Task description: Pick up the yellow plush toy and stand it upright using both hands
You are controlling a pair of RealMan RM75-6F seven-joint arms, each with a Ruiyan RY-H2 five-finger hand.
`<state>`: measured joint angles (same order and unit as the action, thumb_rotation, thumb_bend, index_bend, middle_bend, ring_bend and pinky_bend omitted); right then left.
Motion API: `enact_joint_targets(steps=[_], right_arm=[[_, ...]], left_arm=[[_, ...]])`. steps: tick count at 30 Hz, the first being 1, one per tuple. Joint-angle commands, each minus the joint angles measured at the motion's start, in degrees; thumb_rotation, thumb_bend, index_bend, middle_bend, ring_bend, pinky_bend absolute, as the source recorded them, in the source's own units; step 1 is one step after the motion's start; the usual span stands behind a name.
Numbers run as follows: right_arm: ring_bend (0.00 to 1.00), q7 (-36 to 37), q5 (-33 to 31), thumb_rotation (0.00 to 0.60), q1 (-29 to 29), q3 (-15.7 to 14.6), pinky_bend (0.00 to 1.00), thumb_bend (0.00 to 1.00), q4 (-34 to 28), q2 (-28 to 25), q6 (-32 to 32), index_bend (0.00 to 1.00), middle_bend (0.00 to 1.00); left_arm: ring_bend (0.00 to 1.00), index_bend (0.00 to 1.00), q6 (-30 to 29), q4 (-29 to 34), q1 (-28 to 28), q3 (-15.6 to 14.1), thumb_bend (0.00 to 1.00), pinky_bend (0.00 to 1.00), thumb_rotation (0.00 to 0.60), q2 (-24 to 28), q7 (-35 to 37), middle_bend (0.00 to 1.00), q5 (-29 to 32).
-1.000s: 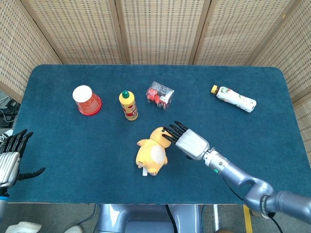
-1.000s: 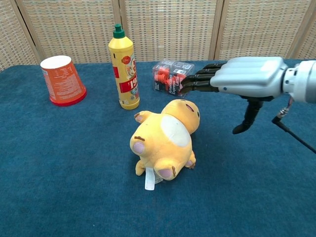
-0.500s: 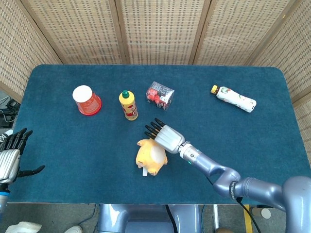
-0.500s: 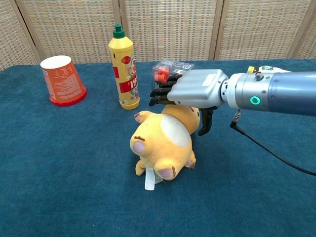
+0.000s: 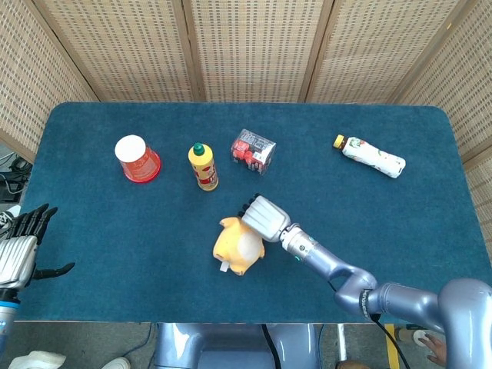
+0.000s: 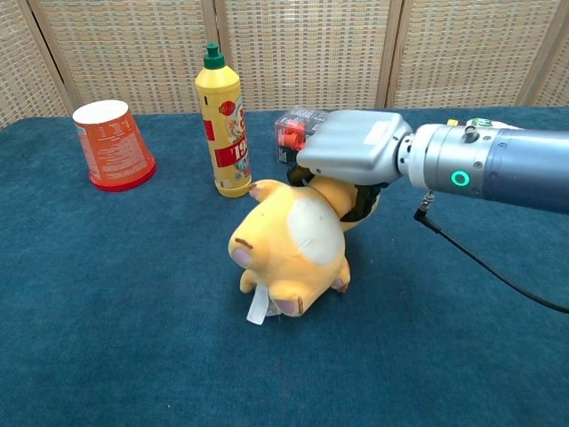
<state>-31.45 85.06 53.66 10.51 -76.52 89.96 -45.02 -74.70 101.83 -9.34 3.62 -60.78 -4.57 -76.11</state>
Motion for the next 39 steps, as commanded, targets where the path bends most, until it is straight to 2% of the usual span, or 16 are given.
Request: enact_joint_targets(steps=[1,4,7,13,19,27,29,35,39], right_arm=[[0.60,6.2,9.3,0.600,-2.1,-2.4,0.54,0.68,-2.6,-4.3,-9.7,0.61,0.58],[0.61,8.1,14.0,0.600,-2.2,-3.0,0.54,0.69,-3.1,-6.5,-14.4,0.60,0.58],[0.62,8.6,19.0,0.600,-1.5,-2.6,0.54,0.71,-2.6,-7.9,-19.7,0.60,0.58],[0.63,5.2,25.2,0.600,1.4,-1.0,0.55,0.71,-2.1,-8.7,-23.1,0.61,0.59],[0.64,-1.2,28.0,0.600,5.6,0.9,0.56,0.70,-0.7,-8.0,-20.3,0.62,0.60],[0.64,-7.3,26.2,0.600,9.6,3.3,0.56,0.70,-0.5,-5.3,-14.2,0.62,0.60],[0.64,-8.2,25.3,0.600,10.3,3.9,0.56,0.70,-0.1,-4.5,-12.9,0.62,0.60],[0.64,-9.2,23.4,0.600,11.3,4.6,0.56,0.69,0.8,-3.0,-11.5,0.62,0.60],[0.64,-9.5,22.5,0.600,11.8,4.8,0.56,0.69,1.0,-2.4,-11.3,0.61,0.60]], left_arm=[[0.00,0.00,1.3,-0.5,-0.6,-0.2,0.00,0.00,0.600,-0.1,1.5,0.00,-0.3],[0.00,0.00,3.3,-0.8,-1.3,-0.6,0.00,0.00,0.600,-0.1,4.3,0.00,-0.9],[0.00,0.00,6.8,-1.0,-2.7,-0.7,0.00,0.00,0.600,0.7,10.5,0.00,-2.1],[0.00,0.00,14.3,-1.5,-7.2,0.3,0.00,0.00,0.600,2.7,24.4,0.00,-4.7],[0.00,0.00,22.0,-1.9,-13.5,2.2,0.00,0.00,0.600,5.7,35.8,0.00,-8.0],[0.00,0.00,29.3,-2.9,-21.3,3.9,0.00,0.00,0.599,8.2,51.5,0.00,-13.2],[0.00,0.00,30.3,-4.8,-23.5,3.8,0.00,0.00,0.573,7.9,55.0,0.00,-15.6],[0.00,0.00,31.1,-10.2,-28.3,2.7,0.00,0.00,0.437,4.5,64.8,0.00,-21.0],[0.00,0.00,31.5,-13.2,-32.1,1.1,0.00,0.00,0.404,0.3,74.9,0.00,-23.7]])
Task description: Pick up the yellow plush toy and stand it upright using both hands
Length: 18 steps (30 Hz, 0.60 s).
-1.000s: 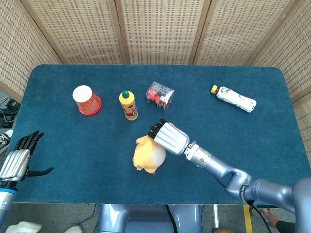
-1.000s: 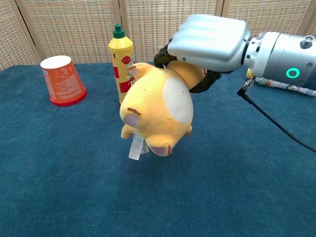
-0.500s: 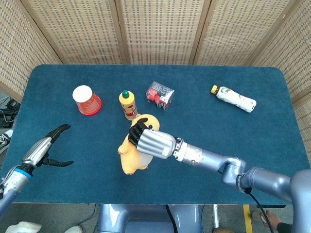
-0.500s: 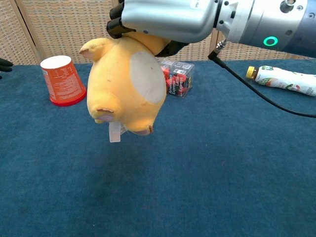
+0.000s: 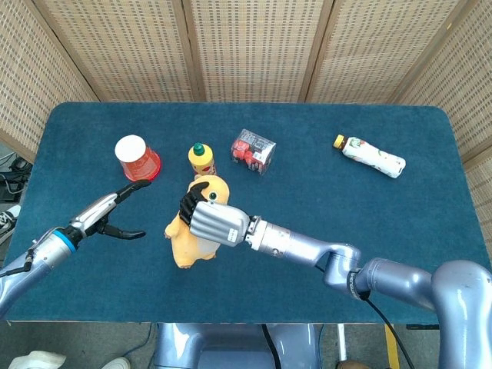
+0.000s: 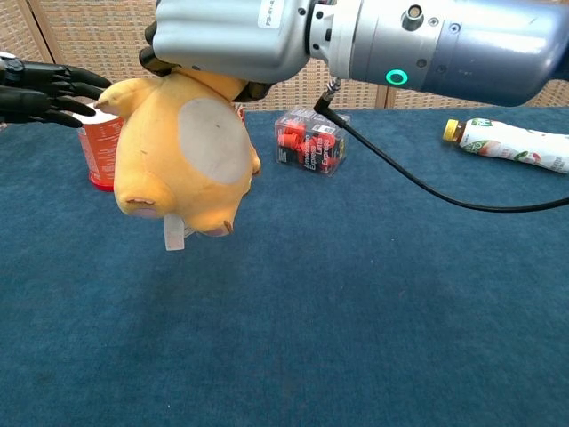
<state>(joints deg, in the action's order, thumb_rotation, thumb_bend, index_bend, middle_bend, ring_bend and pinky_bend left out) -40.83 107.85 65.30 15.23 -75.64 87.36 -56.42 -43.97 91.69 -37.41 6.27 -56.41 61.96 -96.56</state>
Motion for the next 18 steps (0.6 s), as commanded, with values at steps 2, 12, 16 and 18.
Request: enact_joint_targets(steps=[2,12,16,18], right_arm=[[0.64,-0.4,-0.4,0.600,0.5,0.0,0.56,0.69,0.3,0.3,0.2,0.61,0.60],[0.64,-1.1,-0.7,0.600,1.5,-0.3,0.56,0.69,0.2,-0.3,0.2,0.61,0.60],[0.64,-1.1,-0.8,0.600,1.6,-0.6,0.56,0.69,0.0,-0.4,-0.2,0.61,0.60],[0.64,-1.1,-0.9,0.600,1.6,-0.7,0.56,0.69,0.0,-0.3,-0.4,0.61,0.60]], left_arm=[[0.00,0.00,-0.1,-4.9,-5.7,-2.3,0.00,0.00,0.388,-6.5,13.2,0.00,-4.4],[0.00,0.00,-2.6,-9.8,-11.4,-7.7,0.00,0.00,0.360,-11.9,25.7,0.00,-9.2],[0.00,0.00,-4.6,-11.3,-12.8,-9.4,0.00,0.00,0.359,-13.0,30.0,0.00,-10.1],[0.00,0.00,-5.7,-12.0,-13.4,-10.1,0.00,0.00,0.359,-13.6,32.5,0.00,-10.4]])
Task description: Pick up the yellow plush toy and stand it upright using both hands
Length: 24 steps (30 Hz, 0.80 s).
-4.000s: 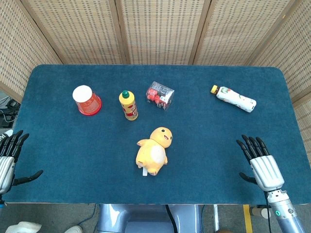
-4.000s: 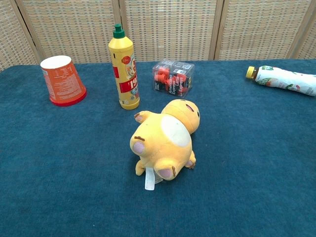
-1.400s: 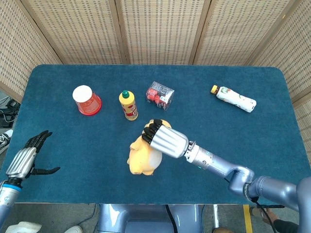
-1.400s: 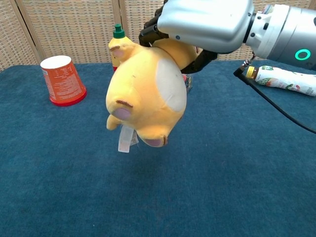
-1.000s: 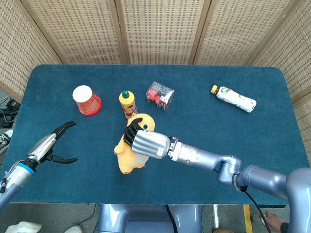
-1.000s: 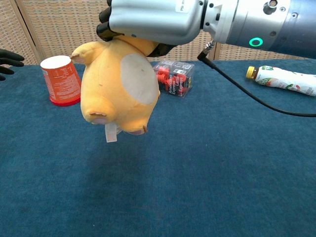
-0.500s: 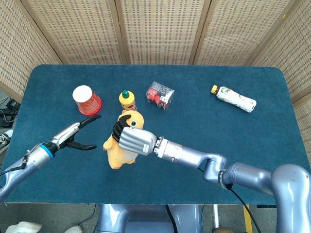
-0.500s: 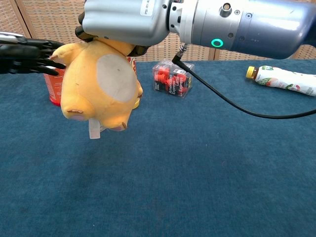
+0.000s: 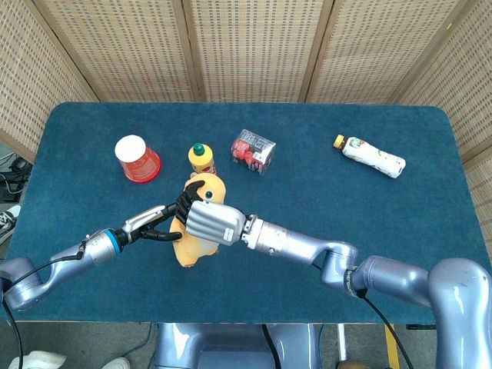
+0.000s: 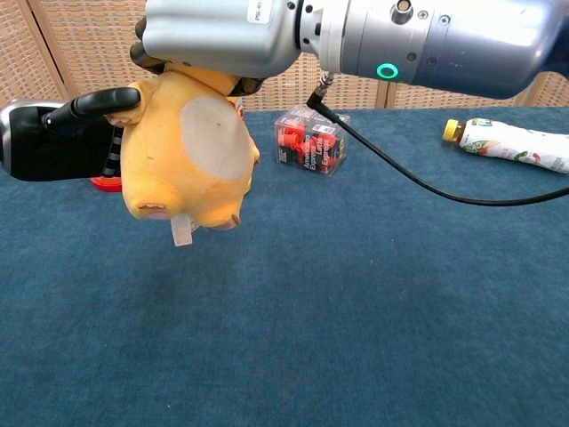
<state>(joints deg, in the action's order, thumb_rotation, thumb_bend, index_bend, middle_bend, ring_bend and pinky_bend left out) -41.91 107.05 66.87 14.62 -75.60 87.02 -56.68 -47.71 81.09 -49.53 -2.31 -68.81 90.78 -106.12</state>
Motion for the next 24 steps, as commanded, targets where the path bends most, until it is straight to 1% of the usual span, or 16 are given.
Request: enact_joint_targets(steps=[1,5,10,13,15,16,19,20,21,22,24], right_arm=[[0.64,0.0,-0.2,0.600,0.0,-0.1,0.56,0.69,-0.1,0.1,-0.3,0.61,0.60],[0.64,-0.2,-0.5,0.600,-0.1,-0.2,0.56,0.69,-0.3,0.0,-0.7,0.61,0.60],[0.64,-0.4,-1.1,0.600,-0.3,0.0,0.56,0.69,-0.4,-0.2,-1.3,0.61,0.60],[0.64,-0.3,-1.2,0.600,-0.2,-0.1,0.56,0.69,-0.4,-0.3,-1.5,0.61,0.60],[0.64,-0.2,-1.3,0.600,-0.1,-0.2,0.56,0.69,-0.3,-0.3,-1.6,0.61,0.60],[0.64,-0.2,-1.3,0.600,-0.1,-0.3,0.56,0.69,-0.2,-0.2,-1.7,0.61,0.60],[0.64,0.0,-1.3,0.600,-0.1,-0.5,0.56,0.69,0.1,-0.2,-2.1,0.61,0.60],[0.64,0.0,-1.3,0.600,-0.1,-0.5,0.56,0.69,0.2,-0.2,-2.2,0.61,0.60],[0.64,0.1,-1.2,0.600,0.0,-0.5,0.56,0.69,0.2,-0.2,-2.3,0.61,0.60],[0.64,0.2,-1.2,0.600,0.0,-0.6,0.56,0.69,0.2,-0.2,-2.5,0.61,0.60],[0.64,0.4,-1.3,0.600,0.0,-0.6,0.56,0.69,0.2,-0.2,-2.8,0.61,0.60]], left_arm=[[0.00,0.00,-2.8,-2.2,-1.8,-2.0,0.00,0.00,0.359,-1.7,5.1,0.00,-1.3],[0.00,0.00,-4.9,-4.2,-3.1,-3.5,0.00,0.02,0.359,-3.1,8.4,0.00,-2.3],[0.01,0.00,-6.6,-5.9,-4.9,-6.0,0.00,0.12,0.359,-3.9,11.6,0.00,-4.2],[0.05,0.00,-7.4,-6.7,-5.8,-7.2,0.00,0.17,0.371,-4.1,12.8,0.00,-4.9],[0.11,0.00,-7.7,-7.0,-6.4,-7.8,0.00,0.21,0.402,-4.2,13.2,0.01,-5.2],[0.13,0.00,-7.8,-7.1,-6.7,-8.1,0.00,0.22,0.429,-4.2,13.4,0.02,-5.2],[0.21,0.00,-8.0,-7.3,-7.3,-8.6,0.00,0.26,0.537,-4.5,13.9,0.11,-4.3],[0.22,0.01,-7.9,-7.3,-7.4,-8.6,0.00,0.27,0.554,-4.7,14.0,0.14,-3.7],[0.25,0.03,-7.8,-7.2,-7.5,-8.6,0.00,0.28,0.580,-4.8,13.9,0.17,-3.3],[0.27,0.08,-7.8,-7.2,-7.6,-8.6,0.00,0.30,0.597,-4.9,13.9,0.21,-2.9],[0.30,0.17,-7.7,-6.9,-7.8,-8.4,0.00,0.33,0.600,-5.1,13.9,0.26,-1.6]])
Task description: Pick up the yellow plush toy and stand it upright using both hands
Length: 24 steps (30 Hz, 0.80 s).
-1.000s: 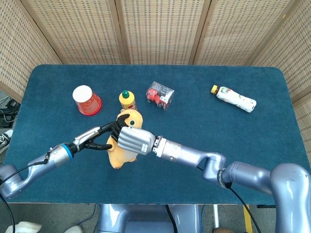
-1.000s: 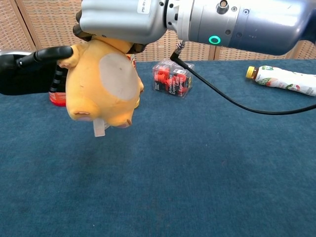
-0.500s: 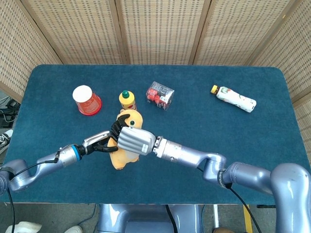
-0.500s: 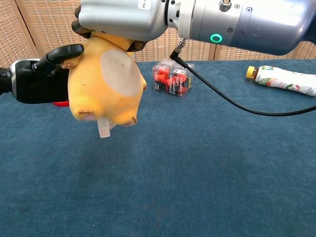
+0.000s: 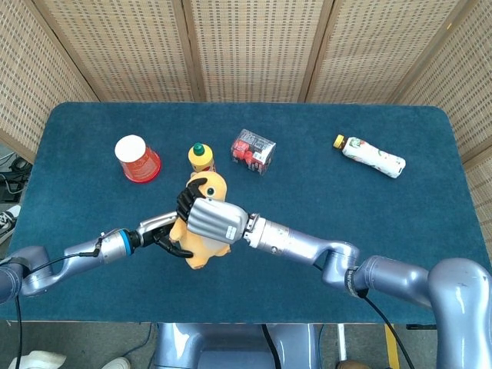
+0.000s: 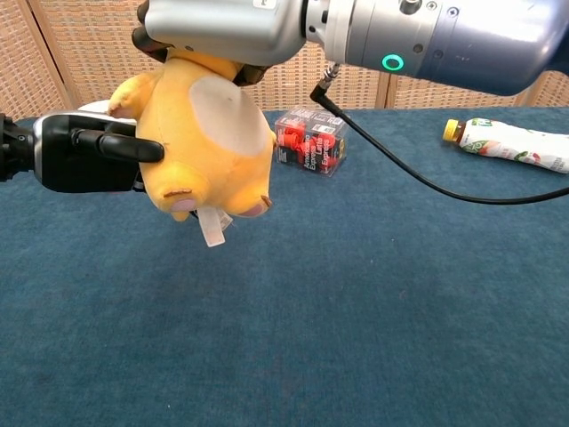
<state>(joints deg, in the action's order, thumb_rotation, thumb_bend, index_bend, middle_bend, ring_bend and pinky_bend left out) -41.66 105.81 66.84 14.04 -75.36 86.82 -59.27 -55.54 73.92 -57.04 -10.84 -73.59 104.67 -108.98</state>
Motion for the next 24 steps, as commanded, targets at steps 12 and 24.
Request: enact_joint_targets(steps=[12,24], right_arm=[[0.58,0.7,1.4,0.600,-0.2,-1.6,0.52,0.41,-0.1,-0.8,-1.8,0.47,0.49],[0.00,-5.0,0.3,0.600,-2.9,-1.3,0.00,0.00,-1.5,-1.8,-4.1,0.00,0.00]], left_arm=[[0.52,0.57,2.6,2.8,-0.6,1.5,0.29,0.49,0.600,-0.9,-2.2,0.56,8.3],[0.53,0.63,6.2,5.5,0.0,3.7,0.39,0.49,0.600,-1.5,-9.1,0.59,14.9]])
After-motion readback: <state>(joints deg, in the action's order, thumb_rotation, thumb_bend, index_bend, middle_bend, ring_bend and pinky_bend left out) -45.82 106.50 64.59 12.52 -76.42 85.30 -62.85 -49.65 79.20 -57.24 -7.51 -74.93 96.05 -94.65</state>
